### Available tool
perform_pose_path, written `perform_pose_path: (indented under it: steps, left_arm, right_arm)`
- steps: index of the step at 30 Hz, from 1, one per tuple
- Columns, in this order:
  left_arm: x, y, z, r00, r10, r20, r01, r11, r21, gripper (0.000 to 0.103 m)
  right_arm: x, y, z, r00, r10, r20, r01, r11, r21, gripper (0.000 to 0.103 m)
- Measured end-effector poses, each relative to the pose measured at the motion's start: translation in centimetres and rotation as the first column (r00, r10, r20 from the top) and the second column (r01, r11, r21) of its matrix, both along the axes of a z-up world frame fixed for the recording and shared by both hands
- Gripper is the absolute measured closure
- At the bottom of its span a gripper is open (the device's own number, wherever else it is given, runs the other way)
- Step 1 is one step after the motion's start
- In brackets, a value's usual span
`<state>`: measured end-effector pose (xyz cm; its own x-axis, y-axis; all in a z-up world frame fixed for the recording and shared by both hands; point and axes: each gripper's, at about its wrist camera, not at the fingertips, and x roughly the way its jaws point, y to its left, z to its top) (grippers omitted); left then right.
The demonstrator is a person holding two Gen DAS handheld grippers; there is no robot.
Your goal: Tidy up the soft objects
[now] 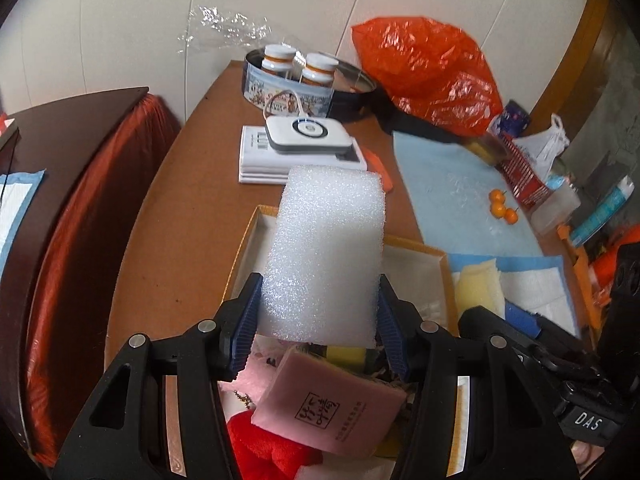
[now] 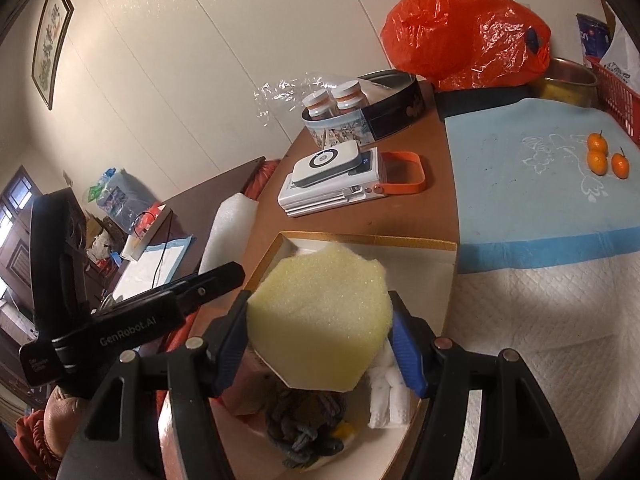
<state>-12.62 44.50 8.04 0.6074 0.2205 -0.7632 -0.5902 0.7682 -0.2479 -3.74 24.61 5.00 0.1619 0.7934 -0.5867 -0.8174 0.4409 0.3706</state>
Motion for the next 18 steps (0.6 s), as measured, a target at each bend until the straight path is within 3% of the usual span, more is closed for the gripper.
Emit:
perform_pose_path:
  steps: [2,3,4,5,6,14,18]
  left_arm:
    - [0.2,0.0,-0.4,1.0,0.0,-0.01,0.0,1.0,-0.01,0.043]
    - [0.1,0.1,-0.4,1.0,0.014,-0.01,-0.014,1.0,0.003,0.034]
    - [0.0,0.2,-0.3,1.0,0.028,-0.007,-0.028,0.999,0.019,0.026]
    - [-0.3,0.2,-0.2,0.999,0.037,0.007,-0.037,0.999,0.03,0.009]
    - [-0.8,0.3,0.0,0.999,0.045,0.031,-0.046,0.998,0.035,0.0]
    - [-2.7,-1.1,1.9,0.989,0.146,0.021,-0.147,0.975,0.166,0.0]
    - [-3.8,-2.6,3.1,0.989,0.145,0.039,-0.149,0.969,0.196,0.0]
  right_arm:
    - [0.0,0.3,-0.3,1.0,0.006,0.001,-0.006,1.0,-0.011,0.033]
    - [0.1,0.6,-0.4,1.0,0.012,-0.004,-0.012,1.0,-0.011,0.022]
    - [0.1,0.6,-0.5,1.0,0.011,-0.007,-0.011,1.0,-0.008,0.02]
    - [0.2,0.4,-0.5,1.0,-0.002,-0.004,0.002,1.0,0.004,0.02]
    - [0.3,0.3,-0.5,1.0,-0.006,-0.005,0.006,1.0,0.013,0.019]
    - [-0.5,-1.2,0.8,0.998,-0.039,0.039,0.036,0.997,0.074,0.018]
    - [-1.8,-2.1,2.0,0.994,-0.055,0.096,0.046,0.995,0.092,0.018]
